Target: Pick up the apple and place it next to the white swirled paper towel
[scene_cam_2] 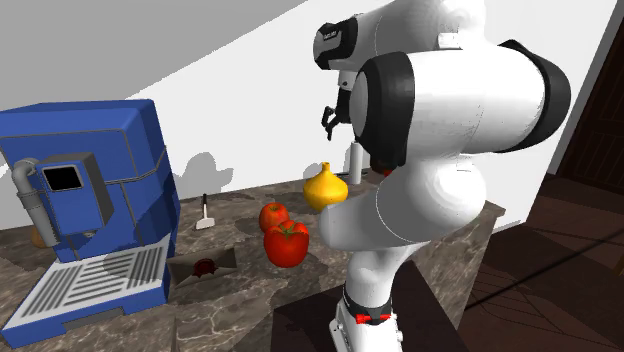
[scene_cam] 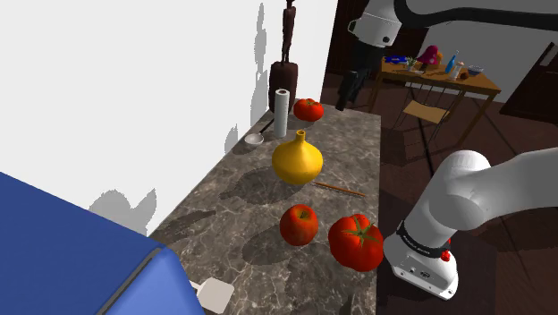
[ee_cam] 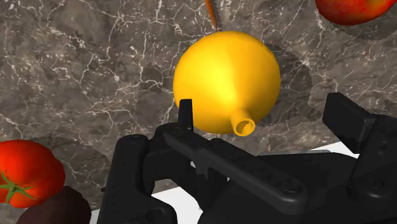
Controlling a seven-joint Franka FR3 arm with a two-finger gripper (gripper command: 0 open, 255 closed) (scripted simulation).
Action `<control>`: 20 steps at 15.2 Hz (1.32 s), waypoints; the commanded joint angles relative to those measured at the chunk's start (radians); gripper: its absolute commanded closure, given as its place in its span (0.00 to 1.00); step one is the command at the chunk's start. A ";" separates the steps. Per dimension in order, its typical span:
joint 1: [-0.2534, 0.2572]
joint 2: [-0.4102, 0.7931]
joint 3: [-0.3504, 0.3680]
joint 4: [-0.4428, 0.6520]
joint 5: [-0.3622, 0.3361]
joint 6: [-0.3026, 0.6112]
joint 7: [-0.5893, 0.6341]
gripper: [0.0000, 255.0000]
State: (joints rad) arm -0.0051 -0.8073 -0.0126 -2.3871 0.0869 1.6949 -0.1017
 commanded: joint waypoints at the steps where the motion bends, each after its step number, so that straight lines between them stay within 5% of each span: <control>1: 0.000 0.000 0.000 0.000 0.000 0.000 0.000 0.00; 11: -0.042 -0.194 0.302 -0.252 0.208 0.076 0.555 0.00; 20: -0.079 -0.141 0.653 -0.279 0.451 0.196 1.072 0.00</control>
State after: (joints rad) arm -0.0723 -0.9700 0.5963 -2.6723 0.5106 1.8686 0.9071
